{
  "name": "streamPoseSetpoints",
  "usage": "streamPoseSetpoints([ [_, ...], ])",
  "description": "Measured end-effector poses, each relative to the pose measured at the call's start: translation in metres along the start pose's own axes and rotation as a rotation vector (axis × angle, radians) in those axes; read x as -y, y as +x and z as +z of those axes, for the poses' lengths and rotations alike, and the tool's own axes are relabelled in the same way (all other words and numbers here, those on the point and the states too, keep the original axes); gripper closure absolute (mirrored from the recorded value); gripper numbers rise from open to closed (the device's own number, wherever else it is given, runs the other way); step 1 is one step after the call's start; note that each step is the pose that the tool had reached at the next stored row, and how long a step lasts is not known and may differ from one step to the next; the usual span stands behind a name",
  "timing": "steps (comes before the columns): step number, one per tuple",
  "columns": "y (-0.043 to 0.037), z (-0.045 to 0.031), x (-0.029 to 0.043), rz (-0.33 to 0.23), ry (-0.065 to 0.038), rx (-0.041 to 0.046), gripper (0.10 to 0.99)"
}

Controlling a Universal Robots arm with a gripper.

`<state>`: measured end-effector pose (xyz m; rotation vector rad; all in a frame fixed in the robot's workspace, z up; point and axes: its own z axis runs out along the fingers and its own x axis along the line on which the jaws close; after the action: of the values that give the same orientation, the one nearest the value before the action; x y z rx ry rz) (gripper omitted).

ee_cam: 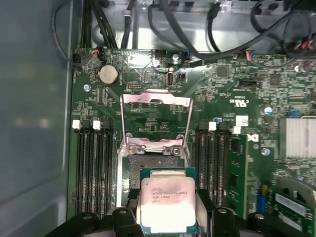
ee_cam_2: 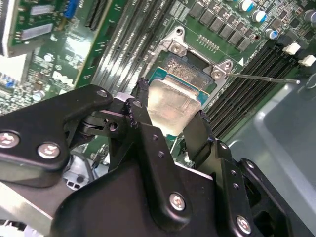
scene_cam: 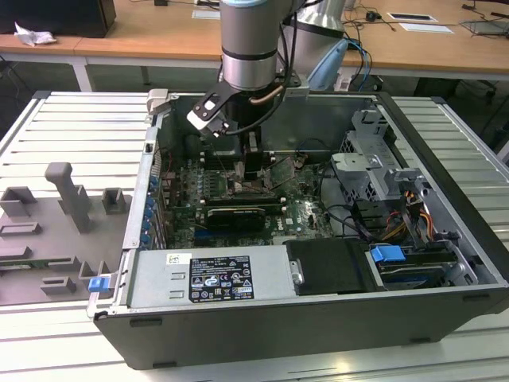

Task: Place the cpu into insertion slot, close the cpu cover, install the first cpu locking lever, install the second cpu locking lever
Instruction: 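Place the cpu into insertion slot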

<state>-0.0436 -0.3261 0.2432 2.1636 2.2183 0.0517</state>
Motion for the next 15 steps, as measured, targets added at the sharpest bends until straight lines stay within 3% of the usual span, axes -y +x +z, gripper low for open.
streamPoseSetpoints([
  [9, 0.0063, 0.0233, 0.001, 0.019, 0.0, 0.0011, 0.557],
  [15, 0.0091, 0.0329, 0.0014, 0.021, 0.001, 0.0042, 0.557],
])
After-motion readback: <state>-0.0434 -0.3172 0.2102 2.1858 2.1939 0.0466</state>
